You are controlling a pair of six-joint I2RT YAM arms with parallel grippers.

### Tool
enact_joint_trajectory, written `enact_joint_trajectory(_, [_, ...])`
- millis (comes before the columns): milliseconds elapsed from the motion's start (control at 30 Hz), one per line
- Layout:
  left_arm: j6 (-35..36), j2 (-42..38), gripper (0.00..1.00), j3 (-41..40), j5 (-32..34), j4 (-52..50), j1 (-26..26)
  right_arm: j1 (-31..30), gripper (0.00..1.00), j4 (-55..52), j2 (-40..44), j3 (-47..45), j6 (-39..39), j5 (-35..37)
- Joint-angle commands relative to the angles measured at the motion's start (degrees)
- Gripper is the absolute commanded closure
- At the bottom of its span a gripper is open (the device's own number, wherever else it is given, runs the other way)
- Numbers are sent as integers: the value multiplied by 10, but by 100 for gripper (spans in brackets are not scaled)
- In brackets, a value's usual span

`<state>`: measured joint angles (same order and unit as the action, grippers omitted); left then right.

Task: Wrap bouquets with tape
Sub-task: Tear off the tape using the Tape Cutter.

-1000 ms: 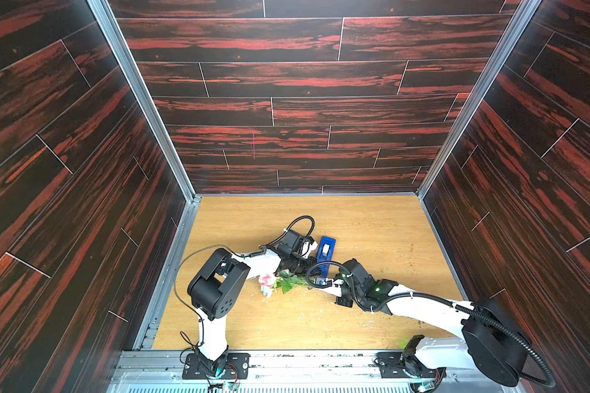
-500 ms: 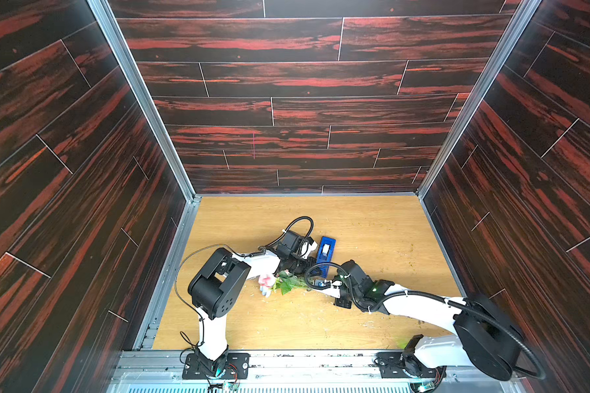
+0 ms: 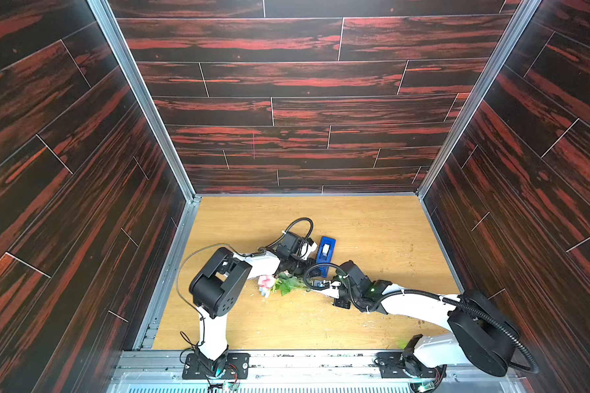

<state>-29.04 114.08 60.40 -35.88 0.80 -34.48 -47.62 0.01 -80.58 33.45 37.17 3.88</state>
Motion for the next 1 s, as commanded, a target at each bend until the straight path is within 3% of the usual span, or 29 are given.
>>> enact_joint_trajectory(0, [-2, 100, 100, -33, 153, -87, 6, 1, 100, 22, -9, -2, 5, -27])
enact_joint_trajectory(200, [-2, 85, 100, -41, 142, -73, 7, 2, 100, 24, -10, -3, 5, -28])
enact_joint_trajectory(433, [-4, -67, 98, -33, 134, -110, 8, 2, 100, 11, 11, 0, 7, -33])
enact_joint_trajectory(533, [2, -118, 70, -14, 146, -152, 12, 2, 100, 1, 31, 2, 10, -35])
enact_joint_trajectory(700, [-3, -182, 51, -4, 152, -182, 31, 2, 100, -26, 54, 8, 16, -37])
enact_joint_trajectory(733, [-3, -196, 43, -2, 156, -188, 37, 2, 100, -30, 58, 10, 16, -38])
enact_joint_trajectory(833, [1, -237, 37, 10, 171, -214, 50, 0, 100, -35, 68, 12, 15, -44])
enact_joint_trajectory(967, [14, -301, 36, 31, 195, -260, 63, -3, 100, -50, 78, 21, 12, -48])
